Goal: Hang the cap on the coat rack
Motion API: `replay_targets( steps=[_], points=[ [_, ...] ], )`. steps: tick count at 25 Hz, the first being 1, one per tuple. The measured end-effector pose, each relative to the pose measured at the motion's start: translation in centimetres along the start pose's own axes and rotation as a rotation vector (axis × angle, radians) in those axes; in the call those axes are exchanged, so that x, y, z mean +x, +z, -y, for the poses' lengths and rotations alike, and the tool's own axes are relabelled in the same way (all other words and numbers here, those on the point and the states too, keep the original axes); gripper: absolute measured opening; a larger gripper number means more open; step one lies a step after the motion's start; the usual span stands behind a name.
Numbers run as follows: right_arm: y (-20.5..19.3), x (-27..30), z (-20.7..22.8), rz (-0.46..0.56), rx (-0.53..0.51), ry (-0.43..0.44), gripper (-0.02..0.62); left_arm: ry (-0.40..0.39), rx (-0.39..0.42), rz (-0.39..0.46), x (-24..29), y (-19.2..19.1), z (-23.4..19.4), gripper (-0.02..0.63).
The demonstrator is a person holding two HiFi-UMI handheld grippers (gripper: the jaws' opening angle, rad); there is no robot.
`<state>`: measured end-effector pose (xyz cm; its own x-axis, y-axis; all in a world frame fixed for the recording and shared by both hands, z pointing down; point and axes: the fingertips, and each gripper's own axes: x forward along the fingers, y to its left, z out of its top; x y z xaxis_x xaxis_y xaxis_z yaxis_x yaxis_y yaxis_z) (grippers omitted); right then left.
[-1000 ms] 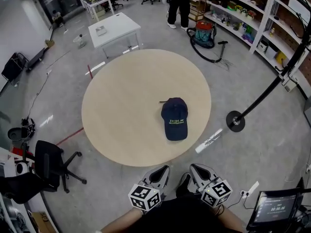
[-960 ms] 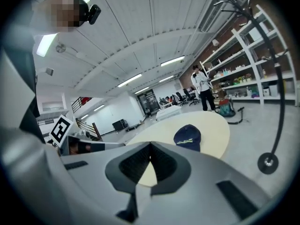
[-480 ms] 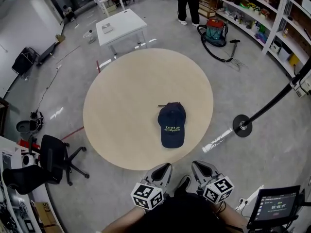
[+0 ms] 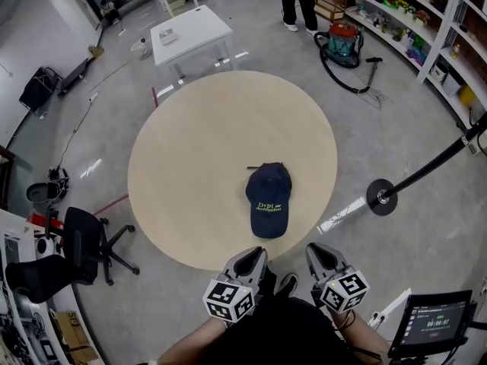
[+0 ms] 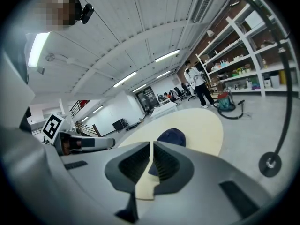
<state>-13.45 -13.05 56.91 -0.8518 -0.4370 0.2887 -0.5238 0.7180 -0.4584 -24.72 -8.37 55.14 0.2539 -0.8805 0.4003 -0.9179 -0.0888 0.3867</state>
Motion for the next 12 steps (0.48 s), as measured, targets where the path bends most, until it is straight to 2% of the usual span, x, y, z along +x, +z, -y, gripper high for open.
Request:
replay_targets(
  steps=[1, 7, 12],
  points=[
    [0.1, 0.6, 0.4, -0.001, -0.002, -0.006, 0.003, -0.001, 0.001, -0.005, 0.6, 0.1, -0.7, 0.037],
    [1.1, 3.9, 2.2, -0.045, -0.022, -0.052, 0.058, -0.012, 0.007, -0.050, 4.8, 1.0, -4.4, 0.082],
    [2.0, 8.0, 3.8, -0.091, -0.024, -0.090, 0.088, -0.014, 0.005, -0.087, 7.5, 1.8, -8.9, 0.098]
  ],
)
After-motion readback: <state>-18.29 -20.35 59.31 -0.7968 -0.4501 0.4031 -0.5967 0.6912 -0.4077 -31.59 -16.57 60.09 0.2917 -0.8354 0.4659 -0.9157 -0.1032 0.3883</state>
